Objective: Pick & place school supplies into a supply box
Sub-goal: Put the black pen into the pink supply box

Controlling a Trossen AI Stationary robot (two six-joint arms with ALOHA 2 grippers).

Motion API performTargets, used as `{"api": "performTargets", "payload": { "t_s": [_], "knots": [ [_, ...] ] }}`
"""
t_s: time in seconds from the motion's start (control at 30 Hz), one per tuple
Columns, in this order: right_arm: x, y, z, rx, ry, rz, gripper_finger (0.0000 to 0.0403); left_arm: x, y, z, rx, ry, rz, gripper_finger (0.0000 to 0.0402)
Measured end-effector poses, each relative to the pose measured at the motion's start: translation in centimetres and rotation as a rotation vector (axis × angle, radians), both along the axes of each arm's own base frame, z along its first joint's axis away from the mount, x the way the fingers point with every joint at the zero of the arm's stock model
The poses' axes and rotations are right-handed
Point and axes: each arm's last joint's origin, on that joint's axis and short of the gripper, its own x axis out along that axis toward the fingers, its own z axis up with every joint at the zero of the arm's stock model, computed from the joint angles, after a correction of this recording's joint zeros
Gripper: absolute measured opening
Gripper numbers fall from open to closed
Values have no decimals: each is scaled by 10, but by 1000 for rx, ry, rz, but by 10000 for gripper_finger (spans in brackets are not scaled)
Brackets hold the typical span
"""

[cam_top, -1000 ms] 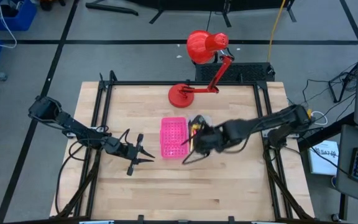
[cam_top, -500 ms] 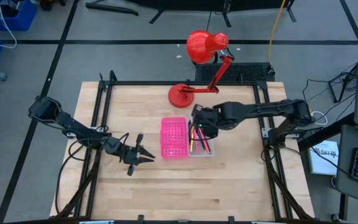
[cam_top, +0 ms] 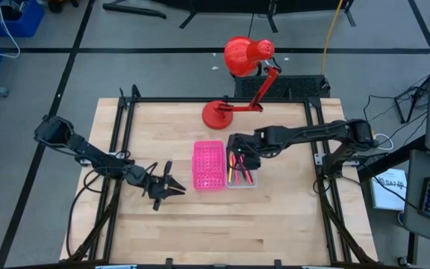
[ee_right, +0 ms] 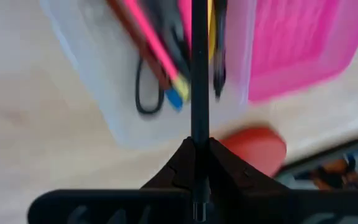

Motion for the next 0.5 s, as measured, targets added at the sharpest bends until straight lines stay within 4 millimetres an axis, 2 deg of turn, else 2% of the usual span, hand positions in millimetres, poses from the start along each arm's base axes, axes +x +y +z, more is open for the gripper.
{"api": "performTargets", "payload": {
  "t_s": [0.2, 0.33, 0.5],
  "knots": [
    [0, 8, -3, 168, 10, 49, 16, -1, 0, -4, 70, 20, -8, 69],
    [1, 6, -6, 170, 23, 73, 16, 0, 1, -4, 108, 14, 15, 69],
    [1, -1, -6, 263, 11, 83, 16, 0, 3, -4, 147, 7, 34, 69]
  ]
}}
